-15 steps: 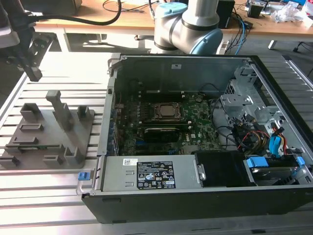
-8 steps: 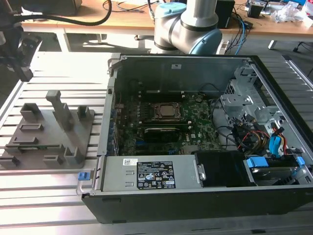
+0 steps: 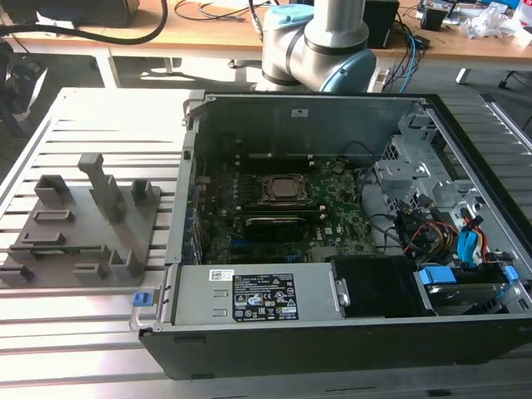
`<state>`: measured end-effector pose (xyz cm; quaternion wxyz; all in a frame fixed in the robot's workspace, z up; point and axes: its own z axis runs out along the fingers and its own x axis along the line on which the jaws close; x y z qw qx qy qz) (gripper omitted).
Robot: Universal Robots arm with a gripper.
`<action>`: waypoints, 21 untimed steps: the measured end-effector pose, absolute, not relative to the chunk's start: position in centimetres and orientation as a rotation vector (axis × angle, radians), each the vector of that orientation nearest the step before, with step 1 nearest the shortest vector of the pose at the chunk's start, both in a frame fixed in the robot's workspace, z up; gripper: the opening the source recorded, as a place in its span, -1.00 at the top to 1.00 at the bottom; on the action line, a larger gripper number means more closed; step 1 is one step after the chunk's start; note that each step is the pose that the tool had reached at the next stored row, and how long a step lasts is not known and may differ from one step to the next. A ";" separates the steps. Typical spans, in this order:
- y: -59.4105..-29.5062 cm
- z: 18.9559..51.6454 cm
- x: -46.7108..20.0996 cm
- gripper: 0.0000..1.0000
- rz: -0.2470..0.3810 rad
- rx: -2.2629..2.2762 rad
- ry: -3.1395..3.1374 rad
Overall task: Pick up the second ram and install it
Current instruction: 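Reach for the second ram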
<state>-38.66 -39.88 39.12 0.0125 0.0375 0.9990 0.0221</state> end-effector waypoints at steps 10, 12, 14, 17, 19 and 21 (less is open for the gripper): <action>-39.9 39.1 -43.5 0.79 0.069 0.117 3.114; -39.9 39.1 -44.6 0.79 0.069 0.116 3.114; -39.9 39.1 -46.1 0.79 0.069 0.117 3.114; -40.0 39.0 -46.8 0.79 0.069 0.116 3.114; -40.6 39.0 -46.7 0.79 0.069 0.115 3.114; -40.8 38.8 -45.5 0.79 0.068 0.111 3.117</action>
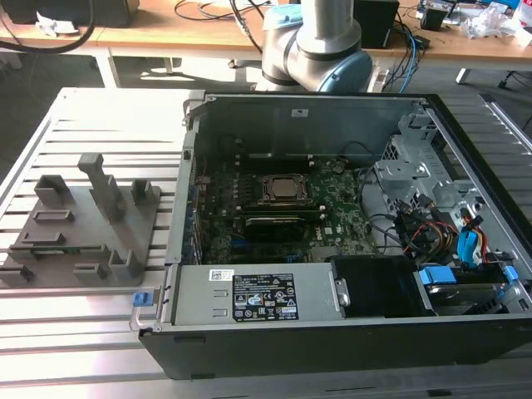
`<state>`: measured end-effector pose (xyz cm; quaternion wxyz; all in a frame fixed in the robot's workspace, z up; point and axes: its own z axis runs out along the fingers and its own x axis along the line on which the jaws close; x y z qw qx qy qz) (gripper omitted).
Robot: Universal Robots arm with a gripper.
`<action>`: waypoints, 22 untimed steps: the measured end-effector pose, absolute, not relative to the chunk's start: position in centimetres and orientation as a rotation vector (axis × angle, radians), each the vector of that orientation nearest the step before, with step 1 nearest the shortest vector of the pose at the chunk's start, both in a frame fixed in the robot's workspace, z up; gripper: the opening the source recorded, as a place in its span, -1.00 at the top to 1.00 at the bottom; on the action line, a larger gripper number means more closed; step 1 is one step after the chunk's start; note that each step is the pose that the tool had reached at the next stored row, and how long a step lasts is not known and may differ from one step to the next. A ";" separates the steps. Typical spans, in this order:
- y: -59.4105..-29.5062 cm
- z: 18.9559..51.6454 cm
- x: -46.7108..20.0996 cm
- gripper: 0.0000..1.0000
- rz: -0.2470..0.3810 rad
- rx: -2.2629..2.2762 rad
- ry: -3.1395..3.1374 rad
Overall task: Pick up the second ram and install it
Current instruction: 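Reach for the second ram, then pick up the second ram and move it above second insertion slot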
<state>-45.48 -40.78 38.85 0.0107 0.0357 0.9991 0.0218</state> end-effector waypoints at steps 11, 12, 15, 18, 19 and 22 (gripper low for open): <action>-41.4 37.8 -38.9 0.79 0.049 0.088 3.144; -41.4 37.8 -38.9 0.79 0.049 0.088 3.144; -41.4 37.7 -38.9 0.79 0.049 0.088 3.144; -41.4 37.7 -38.9 0.79 0.049 0.088 3.144; -41.4 37.7 -38.9 0.79 0.049 0.088 3.144; -41.4 37.7 -38.9 0.79 0.049 0.088 3.144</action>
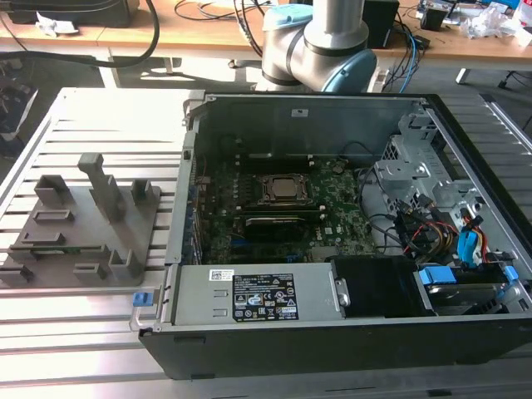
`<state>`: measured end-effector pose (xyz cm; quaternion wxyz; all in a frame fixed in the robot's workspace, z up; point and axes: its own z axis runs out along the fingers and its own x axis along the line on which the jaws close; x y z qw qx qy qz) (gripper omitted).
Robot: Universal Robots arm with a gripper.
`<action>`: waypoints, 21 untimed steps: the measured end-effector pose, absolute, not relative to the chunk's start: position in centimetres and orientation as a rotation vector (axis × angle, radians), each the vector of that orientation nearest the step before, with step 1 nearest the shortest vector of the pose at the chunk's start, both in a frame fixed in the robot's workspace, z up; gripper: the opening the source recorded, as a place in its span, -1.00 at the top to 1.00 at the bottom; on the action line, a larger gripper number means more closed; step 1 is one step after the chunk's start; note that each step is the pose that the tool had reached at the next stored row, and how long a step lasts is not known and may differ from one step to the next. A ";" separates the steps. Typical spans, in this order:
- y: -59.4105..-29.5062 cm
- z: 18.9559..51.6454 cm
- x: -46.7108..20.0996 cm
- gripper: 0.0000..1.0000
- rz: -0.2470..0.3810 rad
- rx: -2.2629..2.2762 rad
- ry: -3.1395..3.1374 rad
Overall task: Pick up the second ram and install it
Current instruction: 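Pick up the second ram and move it above second insertion slot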
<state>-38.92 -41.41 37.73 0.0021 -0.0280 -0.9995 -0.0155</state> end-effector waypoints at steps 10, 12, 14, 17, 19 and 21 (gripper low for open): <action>-41.4 37.7 -38.9 0.79 -0.046 0.433 -3.102; -41.4 37.7 -38.9 0.79 -0.046 0.545 -3.083; -41.4 37.7 -38.9 0.79 -0.045 0.691 -3.052; -41.4 37.7 -38.9 0.79 -0.044 0.777 -3.031; -41.4 37.7 -38.9 0.79 -0.043 0.908 -2.993; -41.4 37.7 -38.9 0.79 -0.043 1.015 -2.957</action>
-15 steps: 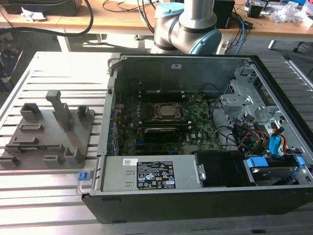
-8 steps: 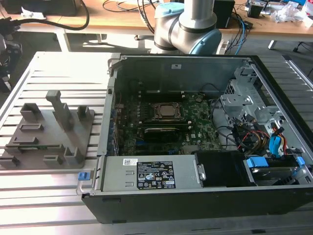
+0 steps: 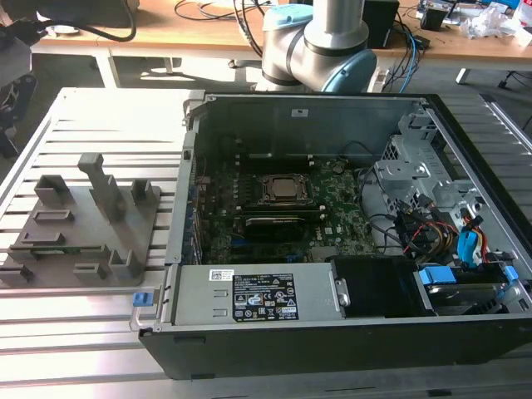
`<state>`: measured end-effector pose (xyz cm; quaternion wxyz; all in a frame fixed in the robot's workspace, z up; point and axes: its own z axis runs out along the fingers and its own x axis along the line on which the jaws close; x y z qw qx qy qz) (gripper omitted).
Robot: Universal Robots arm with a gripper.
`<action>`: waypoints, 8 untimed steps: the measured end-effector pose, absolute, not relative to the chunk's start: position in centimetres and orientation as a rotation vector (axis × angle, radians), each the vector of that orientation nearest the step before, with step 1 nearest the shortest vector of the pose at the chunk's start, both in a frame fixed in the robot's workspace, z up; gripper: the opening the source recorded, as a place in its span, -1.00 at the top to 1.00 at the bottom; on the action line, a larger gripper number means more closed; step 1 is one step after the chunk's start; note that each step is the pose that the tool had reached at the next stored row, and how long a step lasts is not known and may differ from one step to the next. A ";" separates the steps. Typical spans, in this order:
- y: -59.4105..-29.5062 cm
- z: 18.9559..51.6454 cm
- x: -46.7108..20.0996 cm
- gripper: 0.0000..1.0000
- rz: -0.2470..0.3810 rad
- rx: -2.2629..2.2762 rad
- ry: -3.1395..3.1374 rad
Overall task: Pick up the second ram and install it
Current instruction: 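Pick up the second ram and move it above second insertion slot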
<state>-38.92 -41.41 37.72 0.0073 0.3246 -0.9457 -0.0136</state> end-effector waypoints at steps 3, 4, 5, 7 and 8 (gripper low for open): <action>-41.4 37.7 -38.9 0.79 -0.042 1.090 -2.930; -41.4 37.7 -38.9 0.79 -0.042 1.114 -2.921; -41.4 37.7 -38.9 0.79 -0.042 1.131 -2.914; -41.4 37.7 -38.9 0.79 -0.041 1.210 -2.881; -41.4 37.7 -38.9 0.79 -0.041 1.230 -2.873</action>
